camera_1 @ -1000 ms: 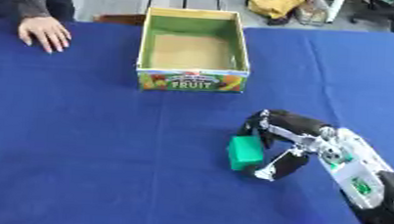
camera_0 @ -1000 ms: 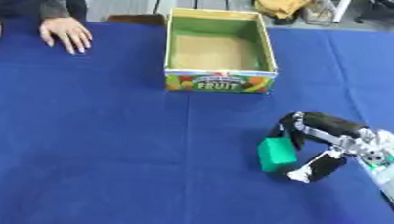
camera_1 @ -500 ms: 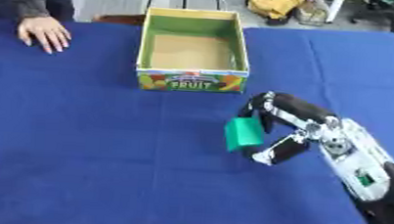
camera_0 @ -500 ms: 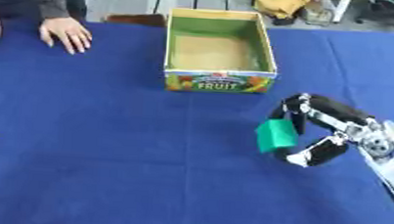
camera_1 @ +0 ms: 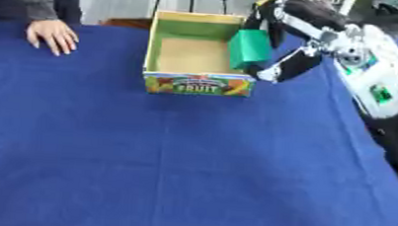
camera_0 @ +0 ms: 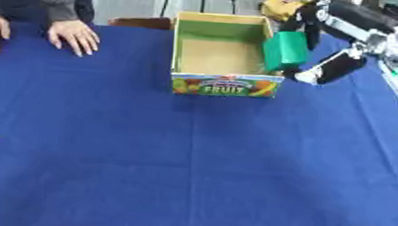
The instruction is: Pick up objects on the table and place them in the box.
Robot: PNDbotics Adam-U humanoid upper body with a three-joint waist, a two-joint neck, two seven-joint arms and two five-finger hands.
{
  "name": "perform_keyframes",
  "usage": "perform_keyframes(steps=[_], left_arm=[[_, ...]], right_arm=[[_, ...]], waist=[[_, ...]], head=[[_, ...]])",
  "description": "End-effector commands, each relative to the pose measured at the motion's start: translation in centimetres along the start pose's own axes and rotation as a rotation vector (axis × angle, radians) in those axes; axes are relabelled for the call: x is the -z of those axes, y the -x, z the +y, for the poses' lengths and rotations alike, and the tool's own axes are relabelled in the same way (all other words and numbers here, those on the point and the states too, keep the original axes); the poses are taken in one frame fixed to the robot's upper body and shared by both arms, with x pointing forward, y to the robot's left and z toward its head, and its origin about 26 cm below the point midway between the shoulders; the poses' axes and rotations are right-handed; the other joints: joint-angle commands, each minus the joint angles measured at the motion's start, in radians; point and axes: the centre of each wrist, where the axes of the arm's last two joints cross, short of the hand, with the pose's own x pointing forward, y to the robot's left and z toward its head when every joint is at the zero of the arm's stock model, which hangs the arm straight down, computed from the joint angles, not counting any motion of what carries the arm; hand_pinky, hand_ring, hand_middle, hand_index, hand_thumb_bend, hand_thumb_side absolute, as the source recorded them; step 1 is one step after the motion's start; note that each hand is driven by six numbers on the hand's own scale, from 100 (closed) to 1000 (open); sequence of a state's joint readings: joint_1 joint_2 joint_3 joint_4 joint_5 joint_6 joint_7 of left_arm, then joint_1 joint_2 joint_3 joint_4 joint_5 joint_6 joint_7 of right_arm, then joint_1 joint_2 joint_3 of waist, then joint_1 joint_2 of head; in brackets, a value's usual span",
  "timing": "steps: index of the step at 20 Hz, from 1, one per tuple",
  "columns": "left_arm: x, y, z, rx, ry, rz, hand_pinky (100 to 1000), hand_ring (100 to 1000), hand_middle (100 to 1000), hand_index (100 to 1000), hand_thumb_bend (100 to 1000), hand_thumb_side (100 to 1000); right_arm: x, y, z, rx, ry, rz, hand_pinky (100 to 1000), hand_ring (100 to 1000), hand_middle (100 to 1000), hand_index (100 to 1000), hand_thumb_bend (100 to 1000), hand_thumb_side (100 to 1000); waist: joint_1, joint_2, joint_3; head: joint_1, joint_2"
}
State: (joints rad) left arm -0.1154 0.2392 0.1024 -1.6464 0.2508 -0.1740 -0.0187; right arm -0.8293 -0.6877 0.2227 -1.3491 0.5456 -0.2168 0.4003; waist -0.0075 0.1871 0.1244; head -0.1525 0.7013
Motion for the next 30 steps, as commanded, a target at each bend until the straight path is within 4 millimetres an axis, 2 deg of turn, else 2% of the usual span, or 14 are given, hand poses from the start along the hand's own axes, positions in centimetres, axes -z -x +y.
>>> perform_keyframes(steps=[1,6,9,13,15,16,18,19,20,23,24,25,27,30], left_arm=[[0.4,-0.7,0.4,0.022,0.022,-0.018,668,887,759,747,576,723],[1.0,-1.1,0.1,0.022,0.043,-0.033,668,886,759,746,576,721],[1.5,-1.4,-0.3,0.015,0.065,-0.047,668,886,759,746,577,721],[1.8,-1.6,-0.6,0.01,0.085,-0.053,668,886,759,746,578,721],[1.9,-1.7,-0.8,0.007,0.091,-0.056,668,886,759,746,578,721],[1.9,-1.7,-0.8,0.006,0.093,-0.058,668,886,759,746,579,721],[2.0,-1.8,-0.8,0.004,0.094,-0.06,668,886,759,746,580,720],[2.0,-1.8,-0.9,0.003,0.094,-0.06,668,886,759,746,580,720],[2.0,-1.8,-0.9,0.003,0.095,-0.061,668,886,759,746,580,720],[2.0,-1.8,-0.9,0.001,0.095,-0.062,668,886,759,746,581,720],[2.1,-1.8,-1.0,0.0,0.096,-0.063,668,886,759,746,581,722],[2.1,-1.8,-1.0,-0.001,0.096,-0.063,668,886,759,746,582,719],[2.1,-1.8,-1.0,-0.001,0.097,-0.064,669,886,759,746,582,719],[2.1,-1.8,-1.0,-0.001,0.095,-0.065,669,885,759,745,583,718]], right_arm=[[1.7,2.1,0.3,-0.013,-0.01,0.098,418,394,170,314,100,100],[4.5,4.3,2.4,-0.002,-0.002,0.249,417,393,170,317,100,100],[5.1,5.2,3.1,0.007,0.041,0.336,416,392,171,320,100,100],[5.6,5.4,3.1,-0.012,0.101,0.385,421,399,193,342,100,100],[6.0,5.3,3.2,-0.03,0.107,0.393,430,413,236,374,100,112],[6.1,5.1,3.3,-0.043,0.102,0.393,449,447,306,424,100,179],[6.5,4.8,3.8,-0.07,0.069,0.385,489,506,430,541,231,286],[6.7,4.7,4.0,-0.079,0.048,0.378,495,518,453,562,251,299],[6.8,4.5,4.1,-0.086,0.027,0.371,517,554,509,622,280,329],[7.0,4.2,4.5,-0.111,-0.047,0.356,533,582,547,652,299,360],[7.1,4.2,4.6,-0.116,-0.068,0.355,539,592,559,660,348,350],[7.1,4.1,4.8,-0.119,-0.086,0.357,540,594,562,662,307,373],[7.1,4.1,5.2,-0.118,-0.124,0.362,551,612,588,694,325,389],[7.1,4.1,5.7,-0.118,-0.161,0.366,566,640,653,781,430,415]], waist=[[0.002,-0.014,0.011],[0.003,-0.007,0.057],[0.001,0.003,0.091],[-0.002,0.016,0.131],[-0.002,0.02,0.144],[-0.002,0.022,0.148],[0.0,0.024,0.154],[0.0,0.025,0.156],[0.0,0.026,0.157],[0.0,0.028,0.156],[0.0,0.028,0.157],[0.0,0.029,0.158],[0.0,0.029,0.161],[0.001,0.027,0.164]], head=[[-0.015,-0.013],[-0.042,-0.028],[-0.066,-0.043],[-0.095,-0.059],[-0.105,-0.063],[-0.11,-0.064],[-0.115,-0.064],[-0.117,-0.064],[-0.118,-0.064],[-0.122,-0.065],[-0.122,-0.065],[-0.123,-0.066],[-0.126,-0.067],[-0.128,-0.067]])
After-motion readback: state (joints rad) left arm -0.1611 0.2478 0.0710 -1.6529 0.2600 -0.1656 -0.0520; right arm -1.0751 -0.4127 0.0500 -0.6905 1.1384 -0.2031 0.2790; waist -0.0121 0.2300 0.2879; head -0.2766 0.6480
